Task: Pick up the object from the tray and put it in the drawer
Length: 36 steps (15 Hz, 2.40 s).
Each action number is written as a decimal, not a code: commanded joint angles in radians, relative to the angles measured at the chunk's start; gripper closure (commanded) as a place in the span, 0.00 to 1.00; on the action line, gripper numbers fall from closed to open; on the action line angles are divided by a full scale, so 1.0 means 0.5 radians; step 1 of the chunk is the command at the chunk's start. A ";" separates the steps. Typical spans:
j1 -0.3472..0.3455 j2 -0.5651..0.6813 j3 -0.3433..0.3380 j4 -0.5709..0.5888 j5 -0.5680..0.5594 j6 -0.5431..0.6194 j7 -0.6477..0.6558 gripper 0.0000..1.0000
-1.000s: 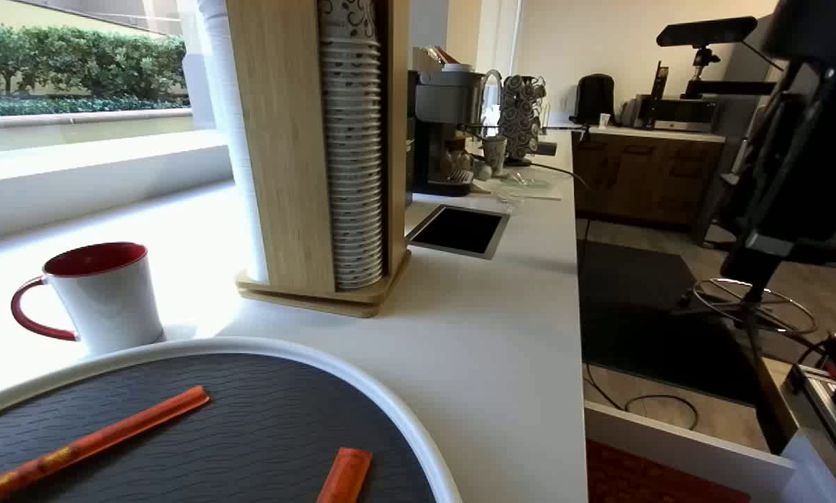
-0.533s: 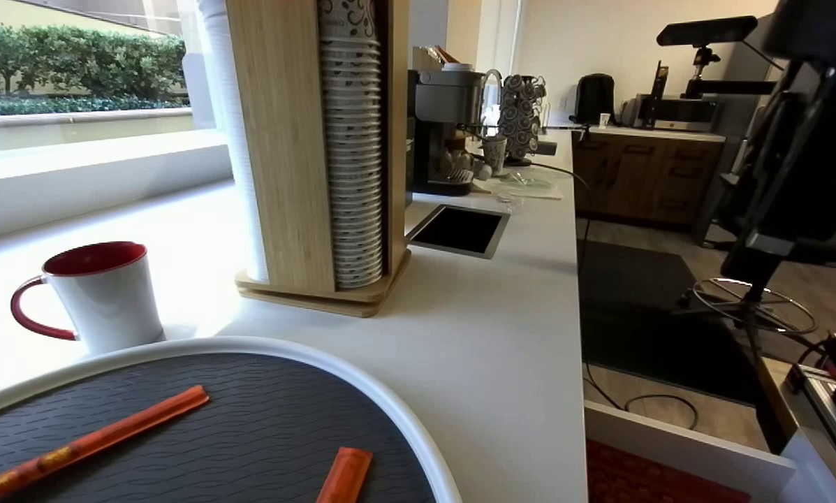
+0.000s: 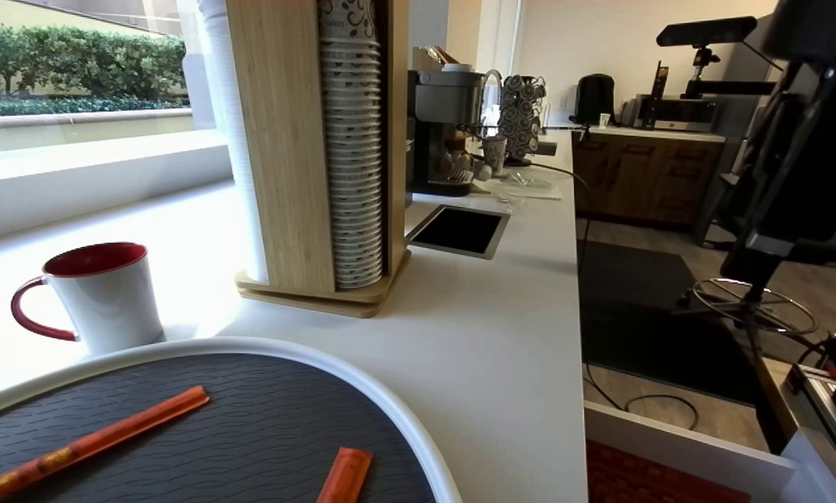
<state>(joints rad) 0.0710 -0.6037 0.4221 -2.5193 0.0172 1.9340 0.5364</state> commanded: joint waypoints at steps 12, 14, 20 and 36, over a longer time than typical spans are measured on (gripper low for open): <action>0.048 0.013 -0.042 0.003 -0.028 -0.003 0.024 0.00; 0.048 0.013 -0.042 0.003 -0.028 -0.003 0.024 0.00; 0.031 0.116 -0.241 0.020 0.005 0.351 -0.209 0.00; 0.350 0.243 -0.604 0.185 -0.151 0.902 -1.758 0.00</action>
<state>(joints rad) 0.1892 -0.5065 0.1598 -2.4633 -0.0509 2.3858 -0.2177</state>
